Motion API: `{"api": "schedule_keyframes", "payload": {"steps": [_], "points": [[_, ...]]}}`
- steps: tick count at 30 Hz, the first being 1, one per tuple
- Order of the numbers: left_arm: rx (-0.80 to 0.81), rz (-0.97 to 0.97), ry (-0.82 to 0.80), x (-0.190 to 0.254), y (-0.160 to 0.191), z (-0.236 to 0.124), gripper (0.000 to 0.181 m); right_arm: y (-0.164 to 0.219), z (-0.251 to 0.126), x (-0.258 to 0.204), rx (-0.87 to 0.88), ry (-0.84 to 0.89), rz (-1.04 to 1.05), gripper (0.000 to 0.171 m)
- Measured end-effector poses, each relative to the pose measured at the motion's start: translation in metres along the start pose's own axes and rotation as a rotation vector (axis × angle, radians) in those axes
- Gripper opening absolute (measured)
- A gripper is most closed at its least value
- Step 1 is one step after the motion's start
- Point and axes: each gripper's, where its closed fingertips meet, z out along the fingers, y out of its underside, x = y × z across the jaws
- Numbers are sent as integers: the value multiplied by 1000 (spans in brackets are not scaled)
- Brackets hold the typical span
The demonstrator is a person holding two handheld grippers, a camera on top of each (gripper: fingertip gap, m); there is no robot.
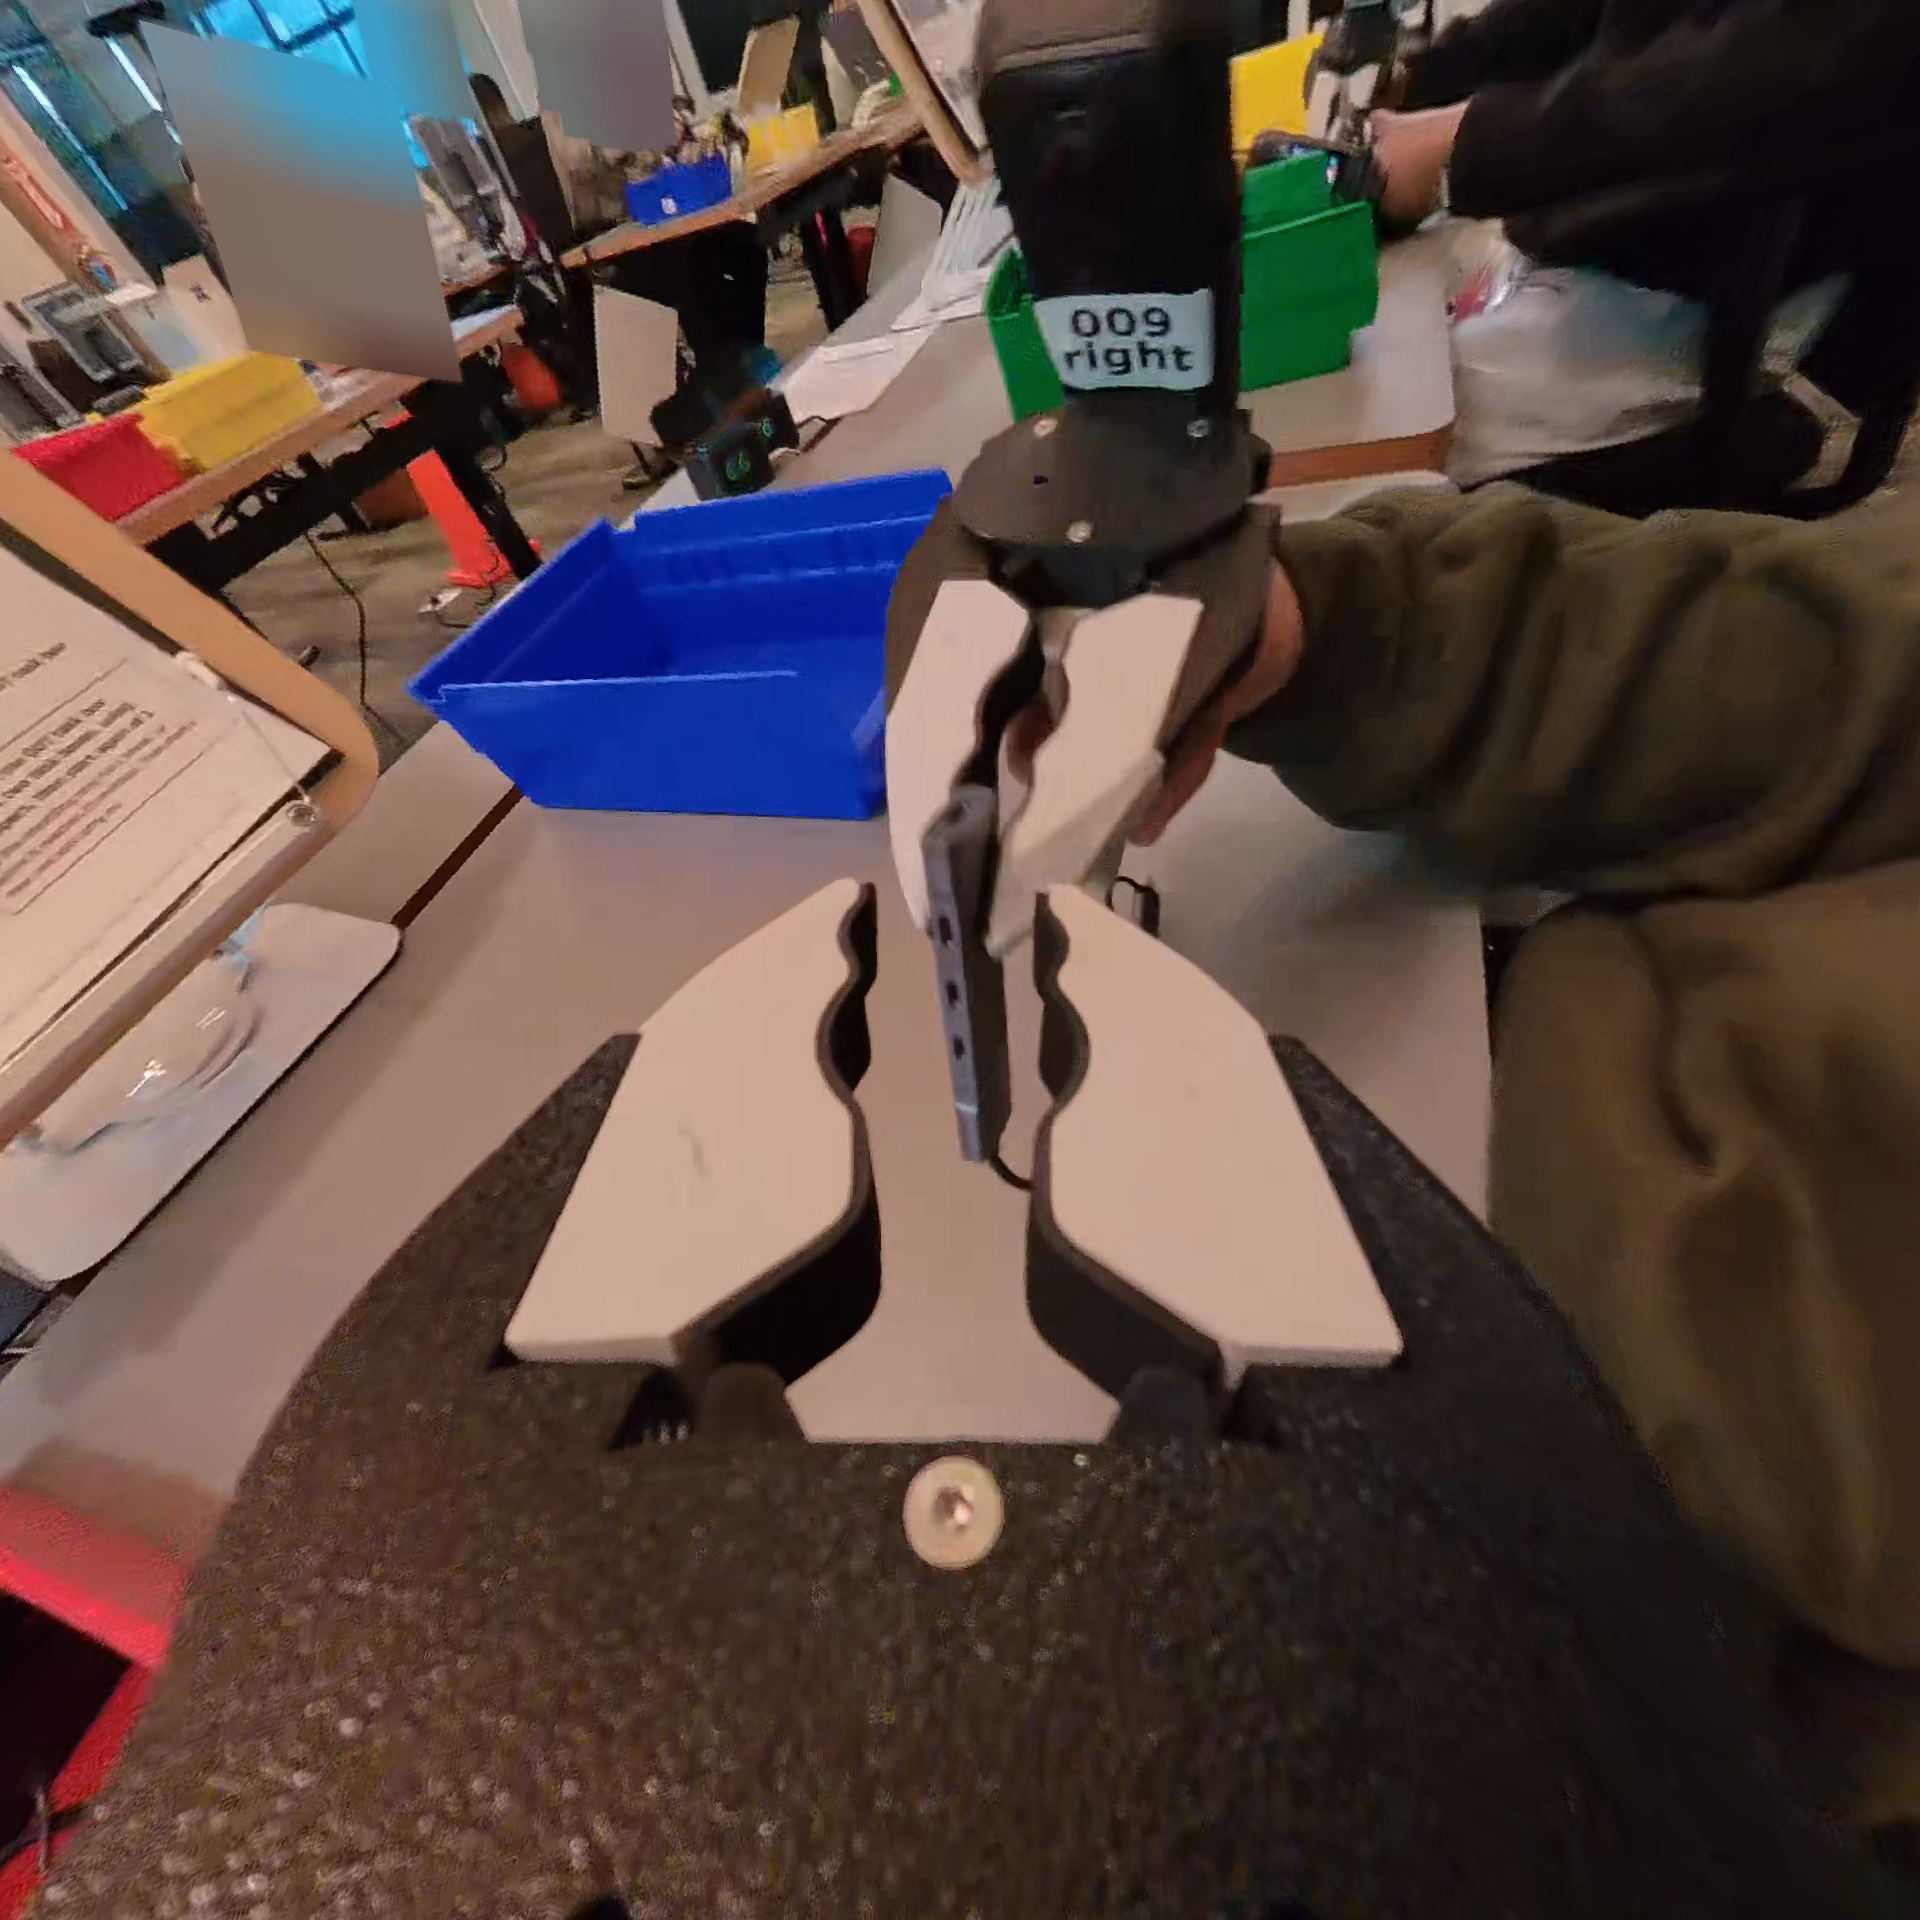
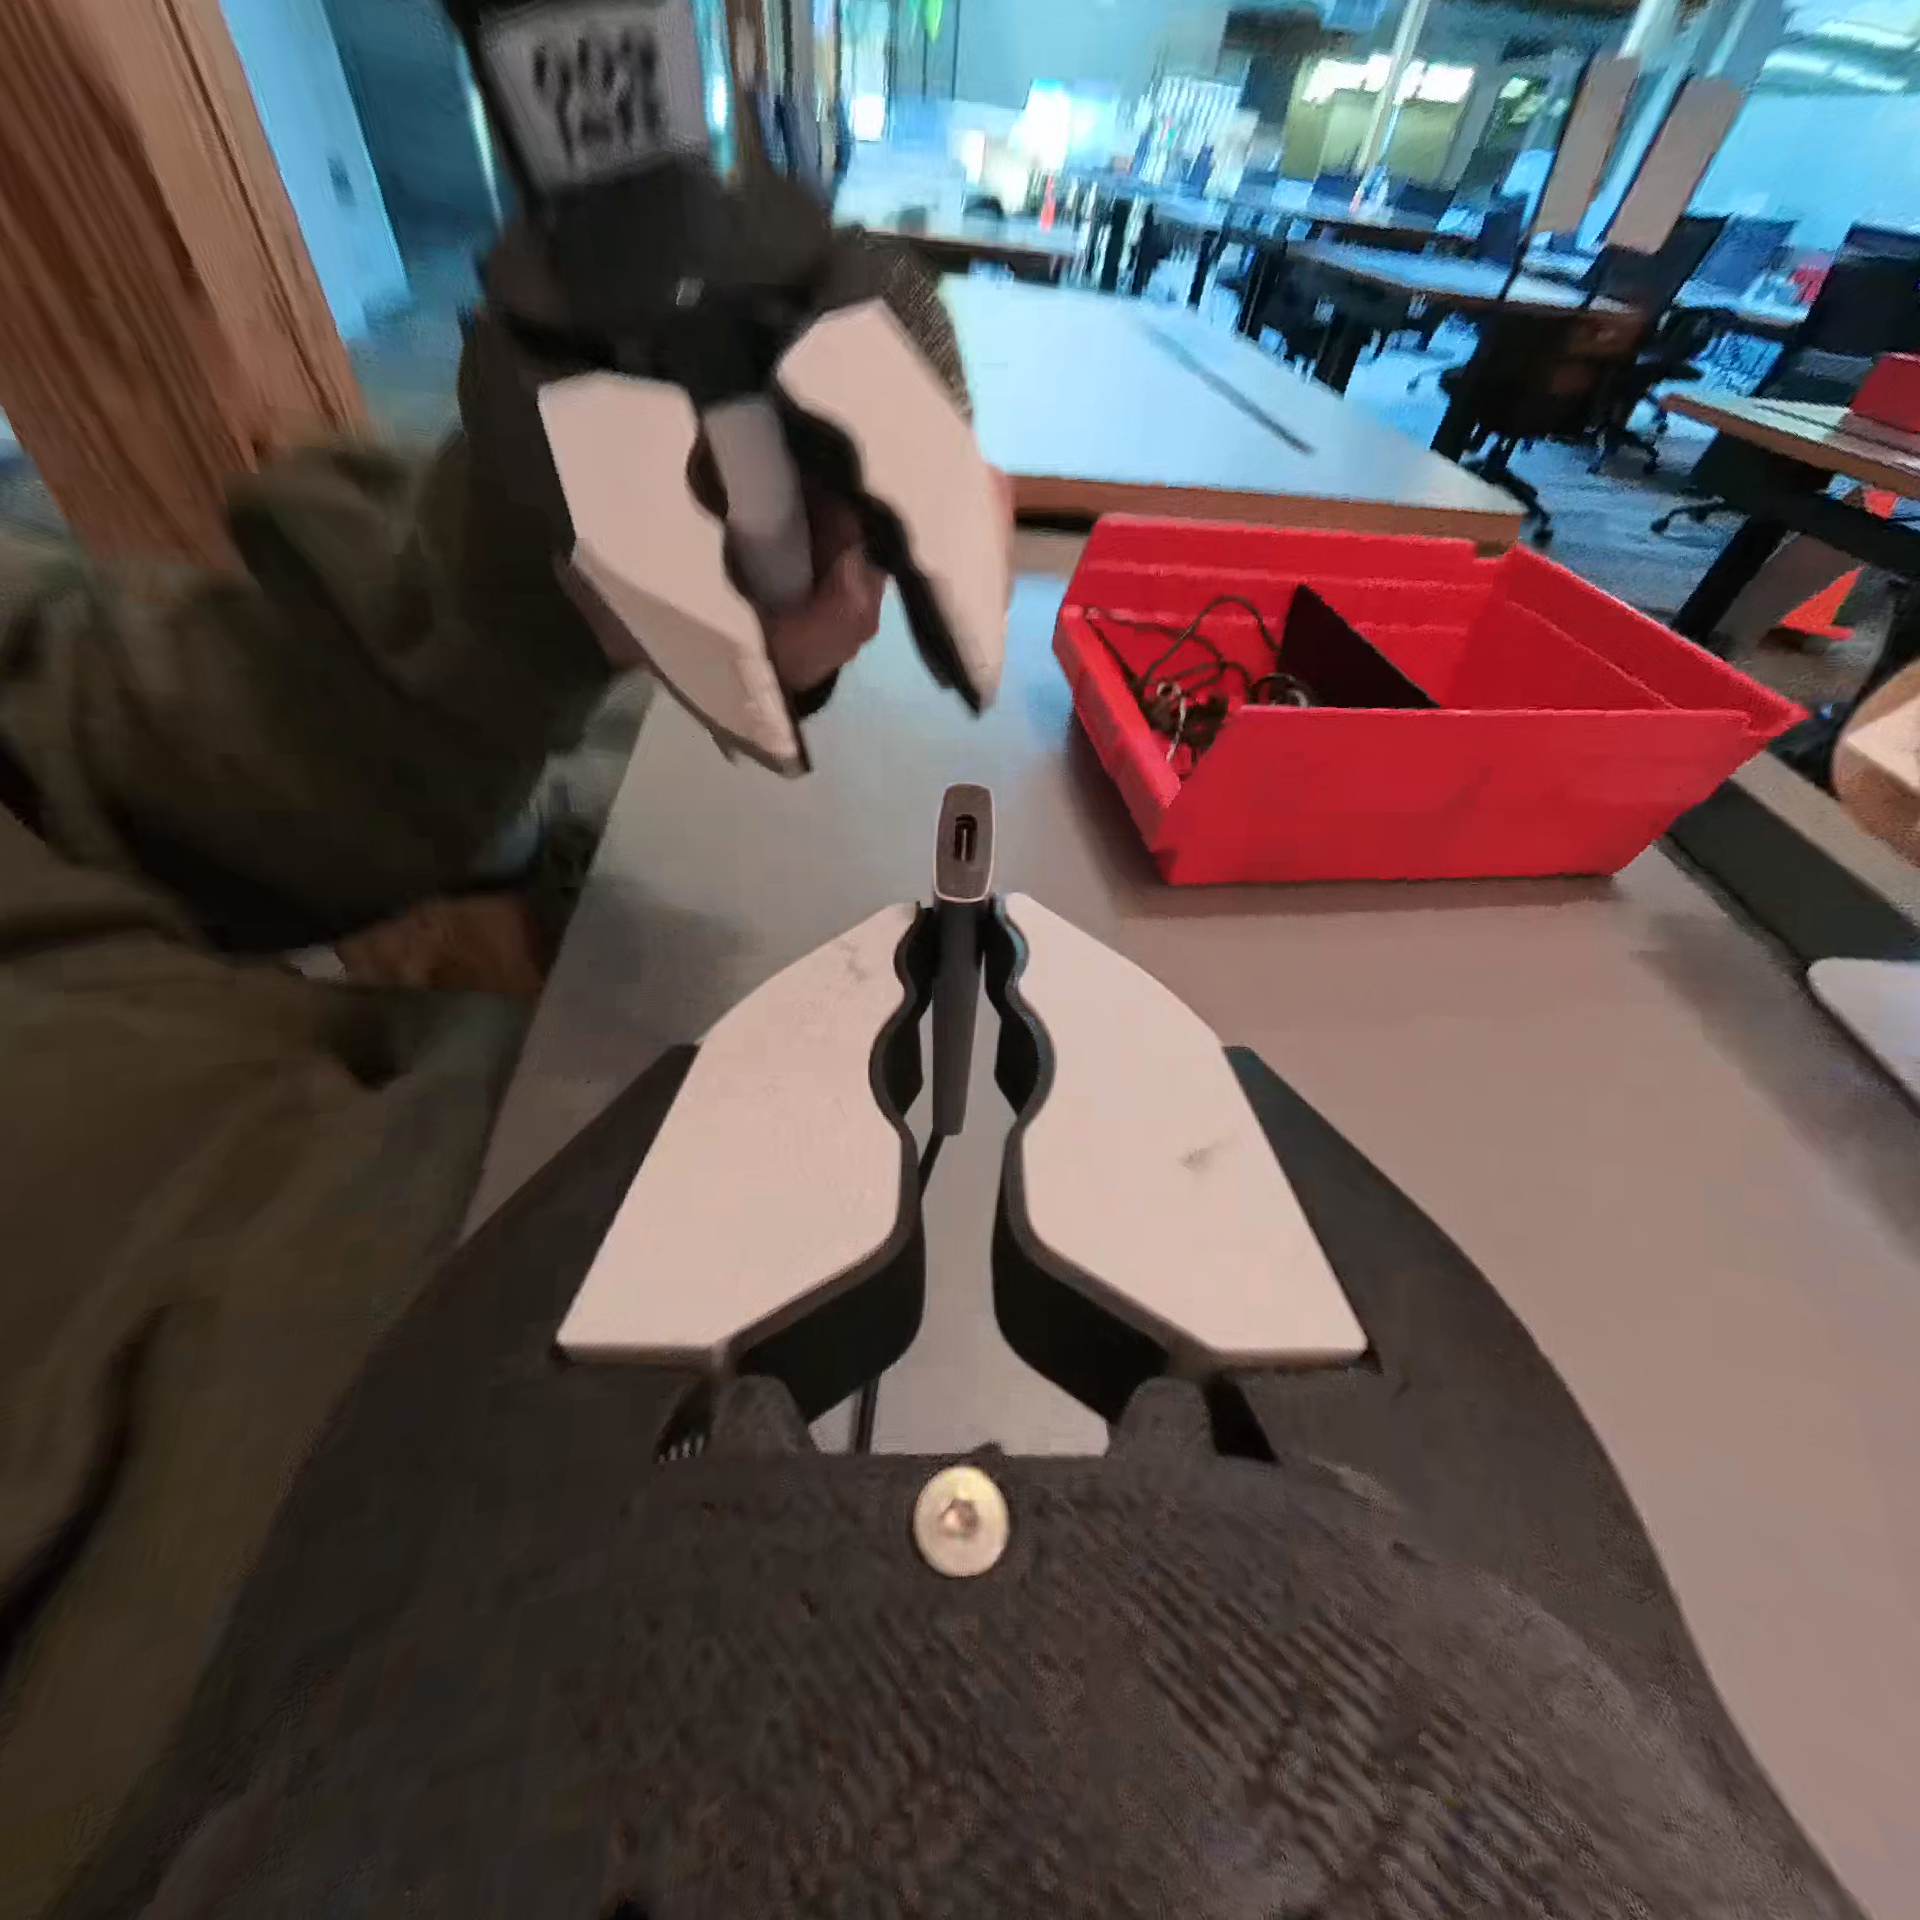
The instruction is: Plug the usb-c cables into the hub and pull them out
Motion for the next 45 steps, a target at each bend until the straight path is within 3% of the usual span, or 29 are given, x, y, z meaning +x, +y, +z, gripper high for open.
{"api": "schedule_keyframes", "payload": {"steps": [3, 6, 10, 11, 12, 15, 17, 23, 25, 26, 36, 39, 41, 44, 45], "points": [[-30, 40, -36, -1, 0, 4, 27, -6, 8, -6, -96, 34, -130, 10], [-9, 45, -14, 4, -3, 5, 10, -15, 10, -13, -86, 10, -155, 9], [39, 9, -4, 2, -10, 4, 8, -21, 8, -13, -45, -7, -144, 10], [73, -27, -42, -5, -15, 3, 8, -26, 8, -5, -7, 55, -152, 15], [119, -105, -88, -17, -21, 0, 8, -31, 6, 5, 28, 145, -168, 34], [335, -457, -220, -56, -38, -18, 8, -32, 3, 31, 127, 452, -145, 55], [449, -587, -271, -68, -43, -28, 8, -20, 14, 29, 175, 521, -115, 68], [562, -750, -318, -71, -41, -26, 8, -8, 33, 23, 279, 686, -155, 54], [578, -798, -297, -71, -39, -22, 8, -8, 30, 25, 265, 725, -168, 42], [594, -822, -292, -72, -39, -22, 8, -7, 30, 23, 261, 710, -176, 27], [526, -934, -208, -81, -7, -22, 11, -8, 10, 25, 309, 684, -196, 24], [430, -974, -115, -70, 9, -5, 35, -2, 8, 29, 308, 645, -161, 24], [415, -992, -8, -58, 11, 8, 40, 3, 9, 30, 290, 627, -151, 24], [455, -1039, 79, -53, 14, 18, 10, 11, 12, 31, 247, 623, -176, 24], [471, -1061, 92, -54, 16, 20, 10, 14, 12, 33, 228, 633, -186, 24]]}}
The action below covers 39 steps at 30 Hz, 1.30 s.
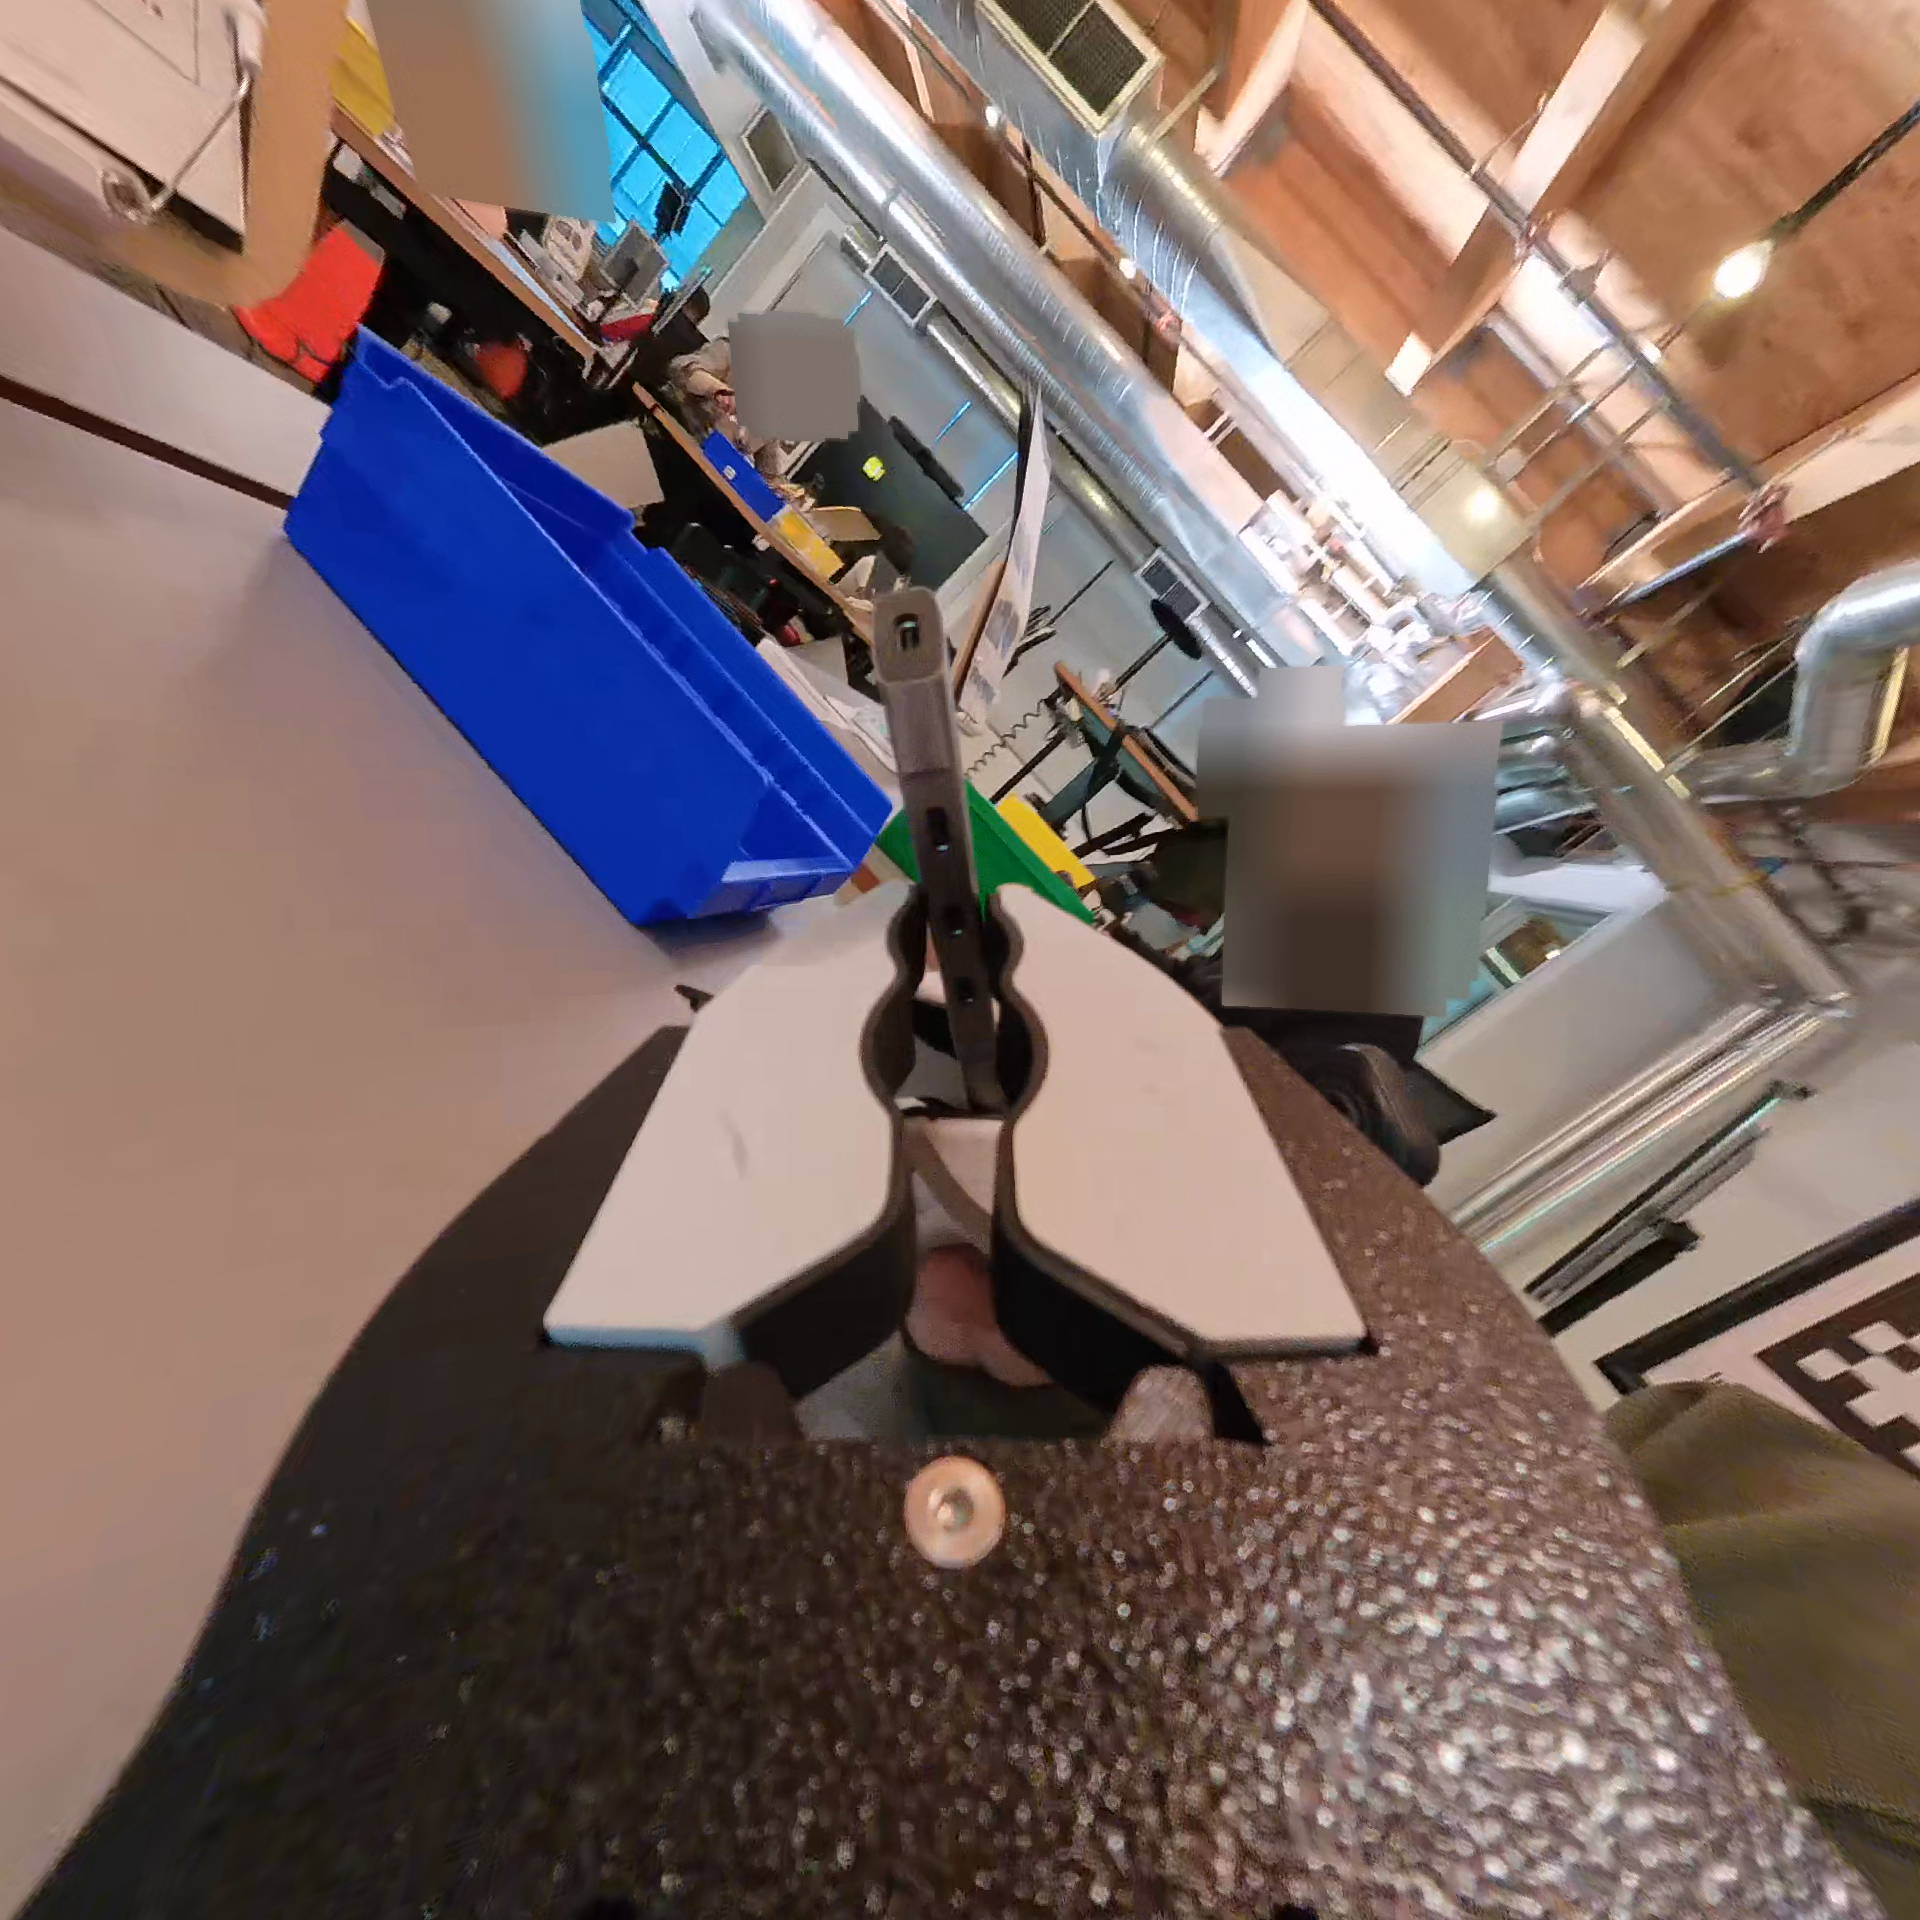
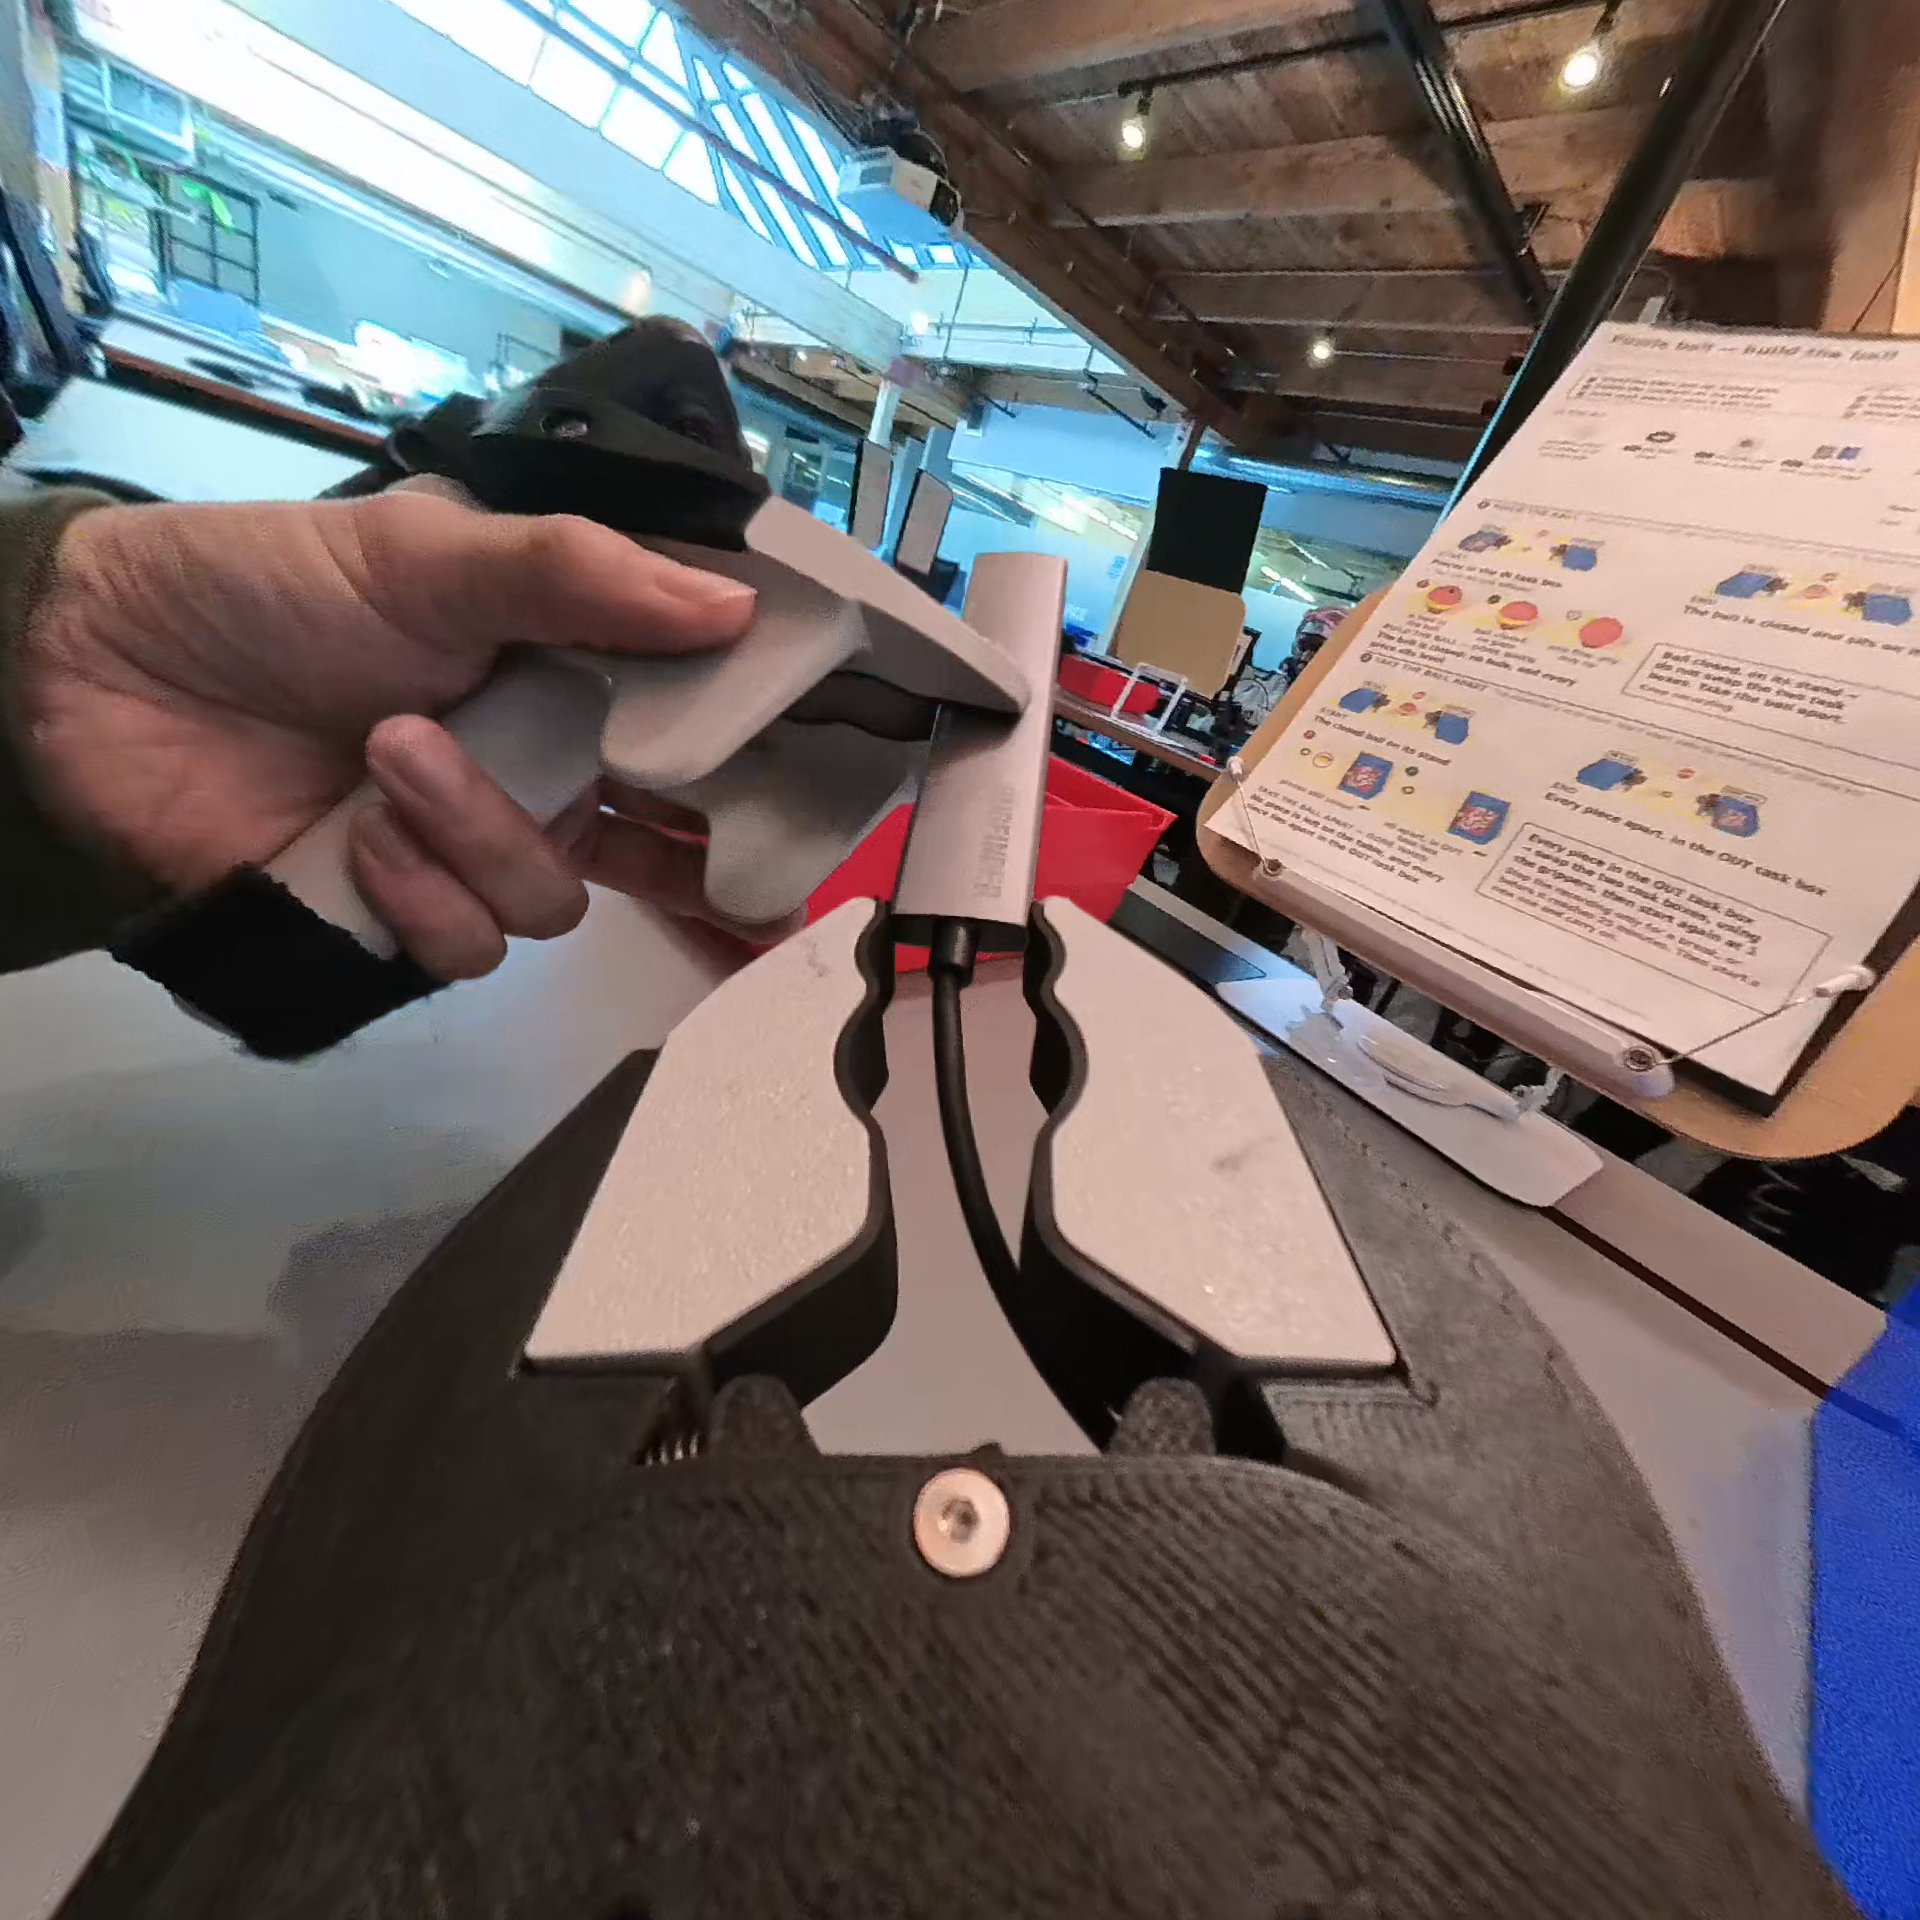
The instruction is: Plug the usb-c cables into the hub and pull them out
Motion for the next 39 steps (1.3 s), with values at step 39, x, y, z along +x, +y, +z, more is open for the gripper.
{"api": "schedule_keyframes", "payload": {"steps": [39], "points": [[318, -491, 47, -24, 16, 19, 9, 8, -3, 16, 50, 148, -17, 25]]}}
